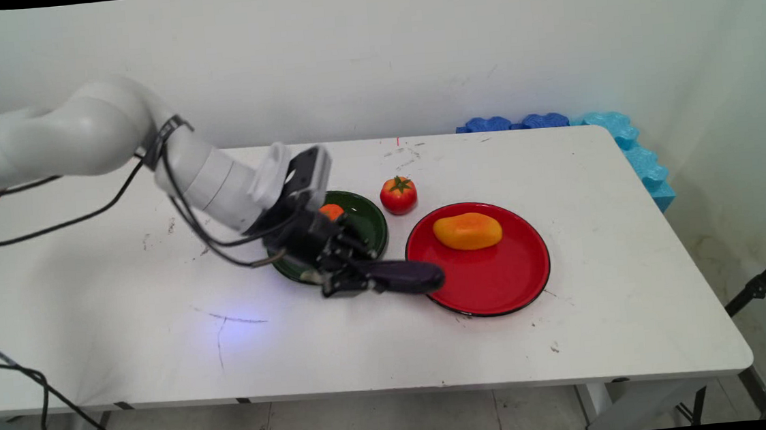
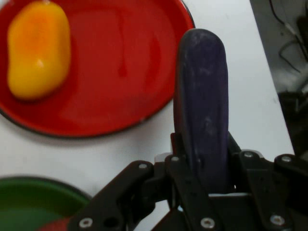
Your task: Place the picked object on the table
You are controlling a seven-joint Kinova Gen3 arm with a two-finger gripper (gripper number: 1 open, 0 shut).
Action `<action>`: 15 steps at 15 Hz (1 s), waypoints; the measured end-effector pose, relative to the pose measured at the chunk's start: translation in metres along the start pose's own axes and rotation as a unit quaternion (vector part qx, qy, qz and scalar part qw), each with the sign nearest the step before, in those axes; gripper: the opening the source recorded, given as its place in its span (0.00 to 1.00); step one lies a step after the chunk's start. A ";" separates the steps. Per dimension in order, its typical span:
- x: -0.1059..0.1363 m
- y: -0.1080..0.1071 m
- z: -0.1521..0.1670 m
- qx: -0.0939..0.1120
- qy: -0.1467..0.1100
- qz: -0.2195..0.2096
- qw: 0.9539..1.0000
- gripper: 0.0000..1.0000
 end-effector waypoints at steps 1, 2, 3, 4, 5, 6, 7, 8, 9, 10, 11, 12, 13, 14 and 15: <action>-0.005 0.001 0.000 -0.003 -0.003 0.000 1.000 0.00; -0.014 0.004 0.001 -0.010 -0.007 -0.001 1.000 0.00; -0.021 0.006 0.003 -0.017 -0.010 -0.001 1.000 0.00; -0.028 0.009 0.006 -0.025 -0.013 -0.001 1.000 0.00; -0.033 0.012 0.009 -0.034 -0.014 0.000 0.999 0.00; -0.037 0.016 0.013 -0.043 -0.014 0.000 0.999 0.00; -0.040 0.019 0.018 -0.052 -0.015 0.001 0.999 0.00; -0.043 0.022 0.022 -0.059 -0.015 0.002 0.998 0.00; -0.045 0.024 0.026 -0.066 -0.016 0.002 0.998 0.00; -0.048 0.026 0.030 -0.072 -0.017 0.002 0.997 0.00; -0.049 0.028 0.034 -0.077 -0.018 0.003 0.997 0.00; -0.051 0.028 0.036 -0.078 -0.018 0.004 0.997 0.00; -0.053 0.029 0.039 -0.080 -0.020 0.005 0.997 0.00; -0.054 0.029 0.042 -0.080 -0.020 0.006 0.997 0.00; -0.055 0.029 0.045 -0.079 -0.020 0.008 0.997 0.00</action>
